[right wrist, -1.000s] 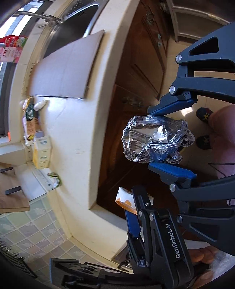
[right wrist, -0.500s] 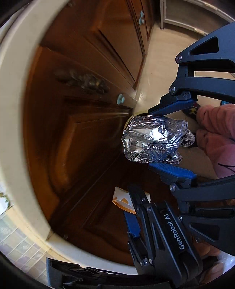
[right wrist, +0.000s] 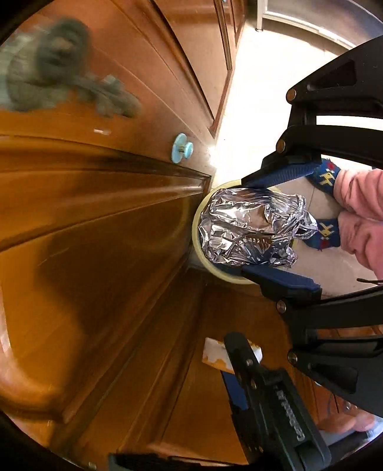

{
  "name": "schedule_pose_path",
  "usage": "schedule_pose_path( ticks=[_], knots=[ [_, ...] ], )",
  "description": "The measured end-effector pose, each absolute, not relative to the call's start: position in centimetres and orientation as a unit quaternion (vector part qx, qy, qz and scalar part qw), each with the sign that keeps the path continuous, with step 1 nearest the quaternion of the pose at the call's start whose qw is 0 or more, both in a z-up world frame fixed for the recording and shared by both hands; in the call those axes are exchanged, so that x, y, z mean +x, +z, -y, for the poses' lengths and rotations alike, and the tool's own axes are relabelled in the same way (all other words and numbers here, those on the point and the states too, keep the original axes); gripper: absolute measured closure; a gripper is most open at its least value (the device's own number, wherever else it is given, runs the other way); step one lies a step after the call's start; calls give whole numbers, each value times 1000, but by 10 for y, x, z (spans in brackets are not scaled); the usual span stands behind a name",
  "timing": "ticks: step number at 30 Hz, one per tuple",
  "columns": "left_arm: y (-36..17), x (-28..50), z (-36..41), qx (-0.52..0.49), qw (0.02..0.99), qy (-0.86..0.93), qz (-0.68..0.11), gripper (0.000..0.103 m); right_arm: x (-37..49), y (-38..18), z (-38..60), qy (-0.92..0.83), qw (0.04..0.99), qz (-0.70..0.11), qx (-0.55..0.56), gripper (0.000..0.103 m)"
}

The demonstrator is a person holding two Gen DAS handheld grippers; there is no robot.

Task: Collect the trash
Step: 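Carry the orange-rimmed cup and foil down over the black bin with both tools, then open both tools to drop the cup and foil into the bin, then raise both tools back up toward the counter trash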

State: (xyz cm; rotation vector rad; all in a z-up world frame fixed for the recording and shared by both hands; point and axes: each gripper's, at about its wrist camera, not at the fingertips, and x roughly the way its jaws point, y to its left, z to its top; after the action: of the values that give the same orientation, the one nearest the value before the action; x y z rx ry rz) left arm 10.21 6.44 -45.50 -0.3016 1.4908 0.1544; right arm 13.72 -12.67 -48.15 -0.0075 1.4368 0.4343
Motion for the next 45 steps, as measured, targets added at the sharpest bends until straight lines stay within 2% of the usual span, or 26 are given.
schedule_pose_path(
  ticks=[8, 10, 13, 18, 27, 33, 38, 45],
  knots=[
    [-487, 105, -70, -149, 702, 48, -695, 52, 143, -522, 128, 207, 719, -663, 10, 49],
    [-491, 107, -71, -150, 697, 46, -700, 38, 140, -527, 129, 216, 713, -666, 18, 49],
    [-495, 110, -74, -152, 693, 48, -703, 28, 143, -537, 132, 223, 705, -672, 29, 47],
    [-497, 111, -75, -166, 688, 54, -704, 26, 145, -541, 138, 218, 700, -678, 53, 32],
    [-473, 112, -70, -163, 696, 53, -697, 26, 143, -520, 142, 212, 705, -674, 56, 30],
    [-427, 111, -60, -160, 703, 35, -692, 26, 130, -479, 150, 213, 713, -666, 48, 30],
    [-366, 109, -45, -148, 713, 6, -685, 26, 116, -429, 160, 205, 721, -660, 46, 30],
    [-262, 110, -29, -132, 754, -37, -643, 26, 92, -322, 176, 200, 745, -635, 47, 30]
  ],
)
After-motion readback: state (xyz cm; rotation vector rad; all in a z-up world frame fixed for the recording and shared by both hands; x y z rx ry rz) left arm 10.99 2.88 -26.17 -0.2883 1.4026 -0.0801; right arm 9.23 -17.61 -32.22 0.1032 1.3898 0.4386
